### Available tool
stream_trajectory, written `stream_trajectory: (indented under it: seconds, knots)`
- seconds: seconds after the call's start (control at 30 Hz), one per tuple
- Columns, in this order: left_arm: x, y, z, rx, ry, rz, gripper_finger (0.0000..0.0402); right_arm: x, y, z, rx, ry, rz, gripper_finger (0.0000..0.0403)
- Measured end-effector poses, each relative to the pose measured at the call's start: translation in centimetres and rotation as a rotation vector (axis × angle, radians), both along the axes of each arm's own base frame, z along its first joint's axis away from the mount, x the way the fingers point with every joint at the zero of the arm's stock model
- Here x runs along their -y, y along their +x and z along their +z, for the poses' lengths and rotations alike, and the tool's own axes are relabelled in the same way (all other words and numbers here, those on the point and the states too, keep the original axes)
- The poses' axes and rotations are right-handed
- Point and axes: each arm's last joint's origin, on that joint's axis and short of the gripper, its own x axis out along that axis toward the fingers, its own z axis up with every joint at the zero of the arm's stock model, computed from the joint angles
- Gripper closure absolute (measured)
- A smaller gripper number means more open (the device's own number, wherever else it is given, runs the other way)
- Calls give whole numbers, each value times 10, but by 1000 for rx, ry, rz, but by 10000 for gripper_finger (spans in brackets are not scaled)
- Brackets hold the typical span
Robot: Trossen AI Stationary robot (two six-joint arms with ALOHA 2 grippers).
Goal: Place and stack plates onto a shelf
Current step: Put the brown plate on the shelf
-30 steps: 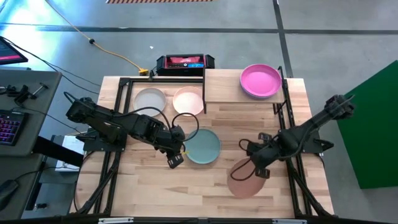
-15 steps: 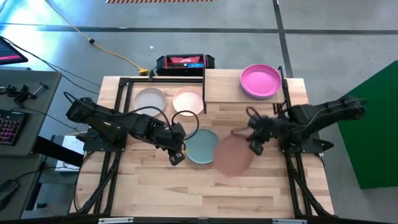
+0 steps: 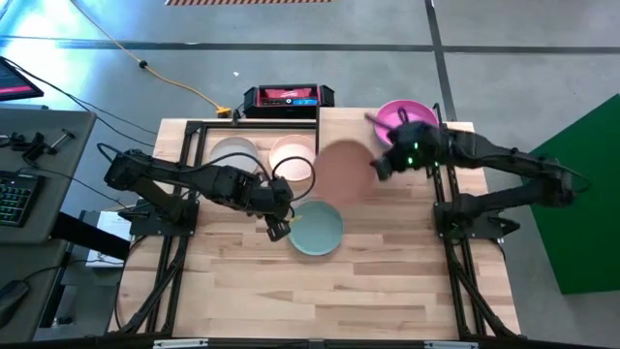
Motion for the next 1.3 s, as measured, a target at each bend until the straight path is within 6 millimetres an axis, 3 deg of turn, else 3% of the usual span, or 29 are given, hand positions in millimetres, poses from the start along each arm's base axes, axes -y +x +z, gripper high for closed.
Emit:
stream_trajectory:
  seconds: [0.4, 0.7, 1.13, 1.3]
  knots:
    - [-27, 3, 0, -37, 95, -73, 287, 71, -20, 11, 128, -106, -287, 403]
    - [-55, 4, 0, -67, 143, -83, 287, 114, -14, -6, 60, -158, -284, 403]
    - [-74, 4, 0, -84, 164, -71, 287, 138, -23, -13, 2, -269, -165, 403]
    - [-79, 3, 0, -78, 150, -27, 287, 144, -17, -21, -26, -295, -96, 403]
